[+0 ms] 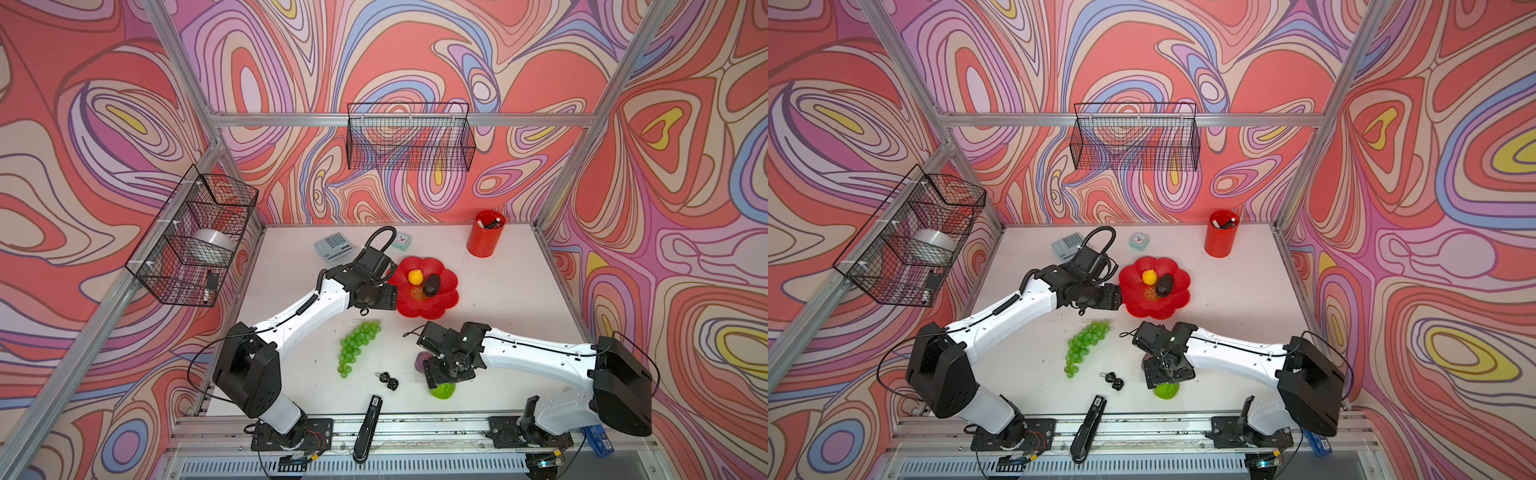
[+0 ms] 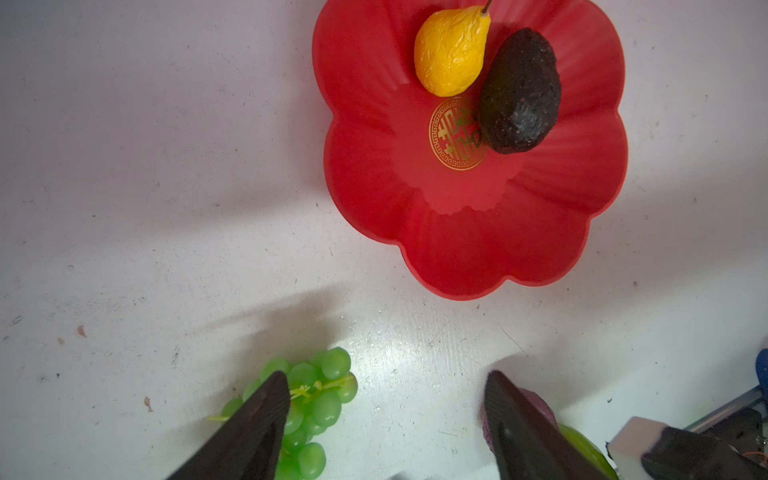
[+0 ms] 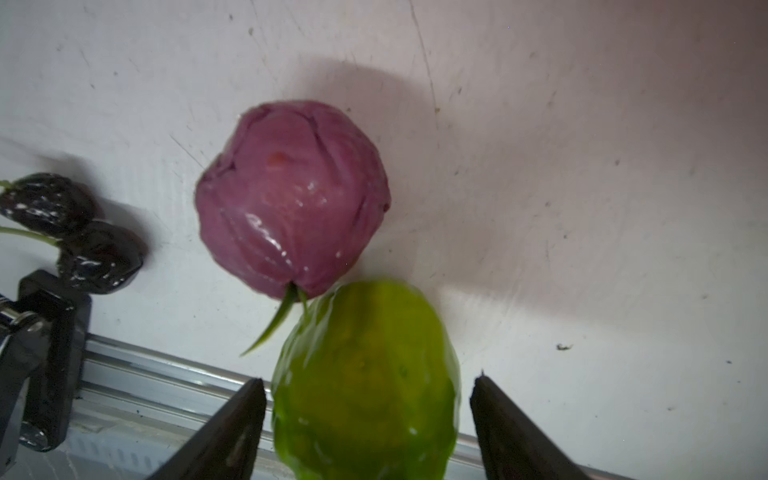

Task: Place and organize the fake fruits in the fruit bowl
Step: 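Move the right gripper down onto the green bumpy fruit and close it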

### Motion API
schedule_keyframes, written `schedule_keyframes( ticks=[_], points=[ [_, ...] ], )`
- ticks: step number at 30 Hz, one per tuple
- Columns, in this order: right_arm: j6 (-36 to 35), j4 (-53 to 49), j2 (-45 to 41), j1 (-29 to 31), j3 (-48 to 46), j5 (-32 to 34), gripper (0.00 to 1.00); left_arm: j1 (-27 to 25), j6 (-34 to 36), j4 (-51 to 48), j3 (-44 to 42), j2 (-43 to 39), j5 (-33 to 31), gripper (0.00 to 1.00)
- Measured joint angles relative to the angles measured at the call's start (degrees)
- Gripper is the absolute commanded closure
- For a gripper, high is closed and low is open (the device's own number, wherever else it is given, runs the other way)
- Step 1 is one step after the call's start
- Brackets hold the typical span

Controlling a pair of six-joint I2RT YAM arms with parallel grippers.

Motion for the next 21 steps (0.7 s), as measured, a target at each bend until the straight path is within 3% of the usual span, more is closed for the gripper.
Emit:
schedule_keyframes(
  ticks=[10,21],
  points=[
    [-0.7,2.2,1.3,0.0,-1.4,-1.3,0.25,0.0,0.0,0.0,0.0,0.0,0.0,0.22],
    [-2.2,4.8,1.1,0.0,-2.1,-3.5,0.47,0.0,0.0,-0.7,2.3,1.3,-0.3,0.22]
  ],
)
